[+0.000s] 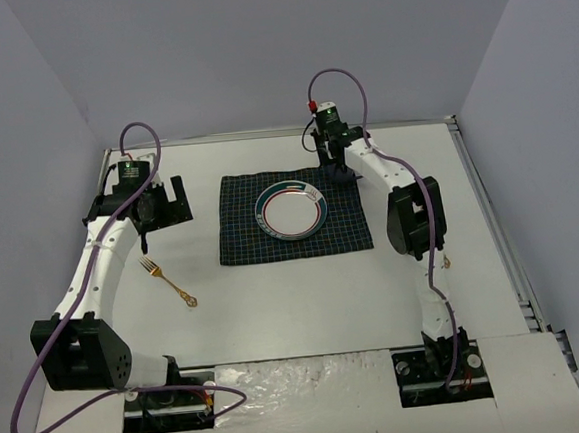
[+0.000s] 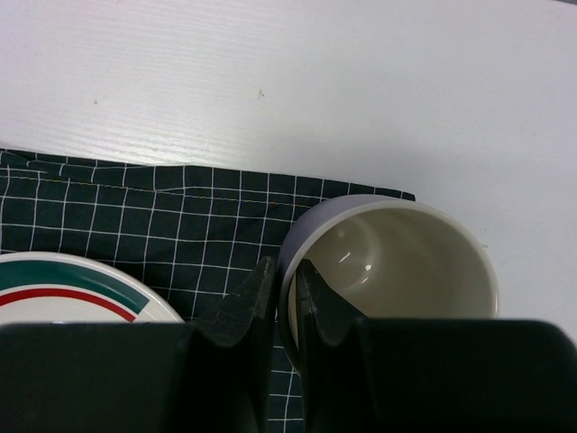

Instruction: Set the dinner table for one person

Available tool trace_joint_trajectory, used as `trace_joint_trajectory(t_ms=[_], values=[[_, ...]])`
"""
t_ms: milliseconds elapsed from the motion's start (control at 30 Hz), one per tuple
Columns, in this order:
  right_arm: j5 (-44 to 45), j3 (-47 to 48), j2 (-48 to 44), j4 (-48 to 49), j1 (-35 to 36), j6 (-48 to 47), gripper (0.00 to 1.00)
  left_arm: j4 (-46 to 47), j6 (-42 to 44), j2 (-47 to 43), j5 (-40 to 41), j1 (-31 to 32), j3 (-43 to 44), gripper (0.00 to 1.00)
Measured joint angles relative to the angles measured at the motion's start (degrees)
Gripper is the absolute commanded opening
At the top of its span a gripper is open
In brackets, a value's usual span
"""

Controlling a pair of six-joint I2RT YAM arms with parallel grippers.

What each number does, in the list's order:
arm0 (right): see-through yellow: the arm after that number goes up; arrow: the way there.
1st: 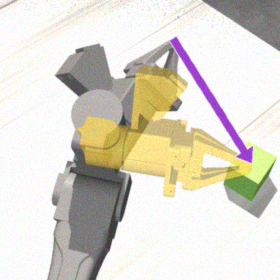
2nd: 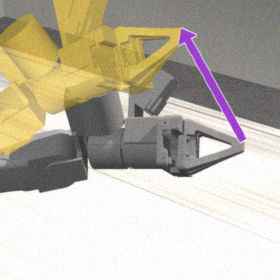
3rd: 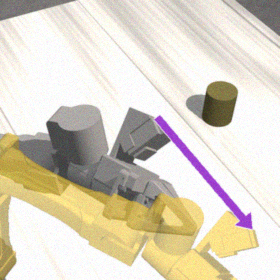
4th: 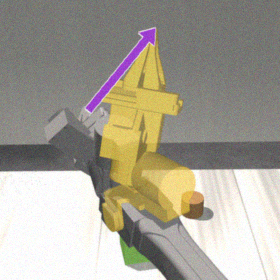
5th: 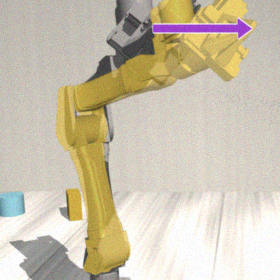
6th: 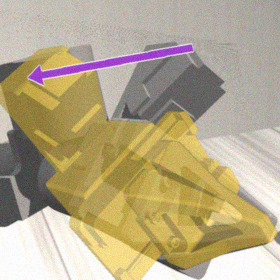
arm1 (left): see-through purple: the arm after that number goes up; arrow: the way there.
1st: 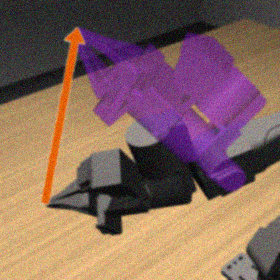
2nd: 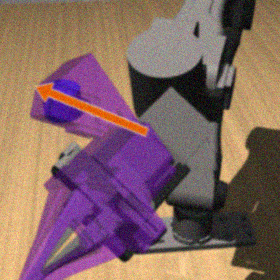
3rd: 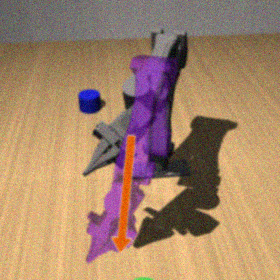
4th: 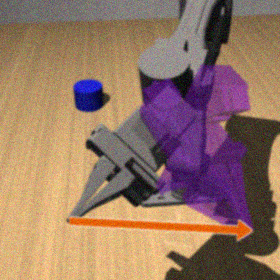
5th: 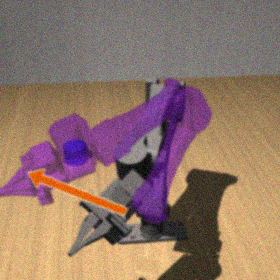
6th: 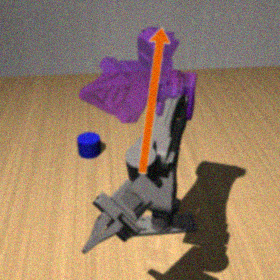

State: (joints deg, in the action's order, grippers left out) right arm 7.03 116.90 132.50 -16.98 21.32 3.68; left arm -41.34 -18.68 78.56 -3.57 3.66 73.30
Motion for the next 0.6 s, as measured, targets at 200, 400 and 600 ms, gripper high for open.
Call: trace_joint_trajectory(t_ms=[200, 400, 600], values=[[0.72, 0.32, 0.31, 0.19, 0.15, 0.22, 0.37, -0.02, 0.00, 0.00, 0.00, -0.03, 0.00, 0.97], [1.47, 0.59, 0.26, 0.94, 0.15, 0.47, 0.57, -0.02, 0.00, 0.00, 0.00, -0.04, 0.00, 0.97], [2.78, -1.00, -2.98, 1.22, 0.15, 0.12, 0.88, -0.02, 0.00, 0.00, 0.04, -0.08, 0.00, 0.97]])
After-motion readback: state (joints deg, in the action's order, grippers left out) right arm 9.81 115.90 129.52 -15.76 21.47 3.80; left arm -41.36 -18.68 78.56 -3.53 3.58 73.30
